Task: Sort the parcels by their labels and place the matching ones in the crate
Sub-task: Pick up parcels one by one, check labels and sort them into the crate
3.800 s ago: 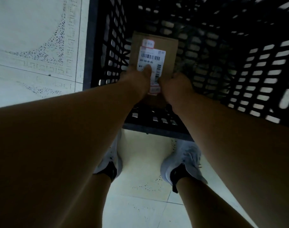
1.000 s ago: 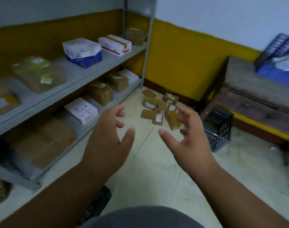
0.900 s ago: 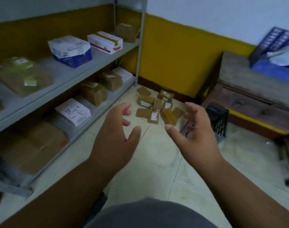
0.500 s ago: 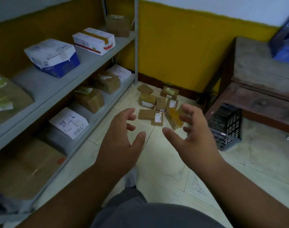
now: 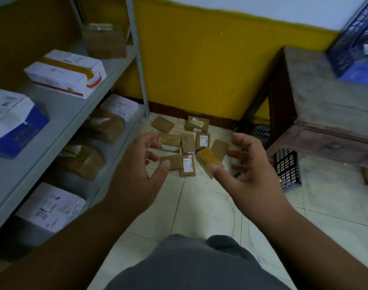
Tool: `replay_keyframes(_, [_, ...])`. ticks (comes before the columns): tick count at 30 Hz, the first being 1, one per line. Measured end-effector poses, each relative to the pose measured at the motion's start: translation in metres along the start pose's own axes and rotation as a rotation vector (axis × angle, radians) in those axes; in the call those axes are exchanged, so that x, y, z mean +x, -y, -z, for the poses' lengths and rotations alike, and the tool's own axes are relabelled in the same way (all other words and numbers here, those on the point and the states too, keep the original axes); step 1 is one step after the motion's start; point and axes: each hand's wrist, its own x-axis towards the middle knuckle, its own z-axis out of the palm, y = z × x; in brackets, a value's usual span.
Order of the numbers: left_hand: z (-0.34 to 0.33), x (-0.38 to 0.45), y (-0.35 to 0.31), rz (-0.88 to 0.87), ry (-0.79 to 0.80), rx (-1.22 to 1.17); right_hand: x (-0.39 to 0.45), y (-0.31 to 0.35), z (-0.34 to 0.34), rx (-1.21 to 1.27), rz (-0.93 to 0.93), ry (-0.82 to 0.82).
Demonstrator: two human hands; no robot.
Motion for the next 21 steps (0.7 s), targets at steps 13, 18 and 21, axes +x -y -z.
replay_keyframes(13, [-0.064, 0.210, 0.086, 0.754, 0.001, -0.503, 0.270, -0.090, -0.060, 0.361, -0.505, 0.383])
replay_keyframes(18, [-0.107, 0.264, 0.133, 0.829, 0.039, -0.385, 0.367, -0.124, -0.133, 0.190, -0.535, 0.579])
replay_keyframes(21, [-0.133, 0.291, 0.178, 0.924, 0.091, -0.354, 0.406, -0.159, -0.179, 0.123, -0.619, 0.606])
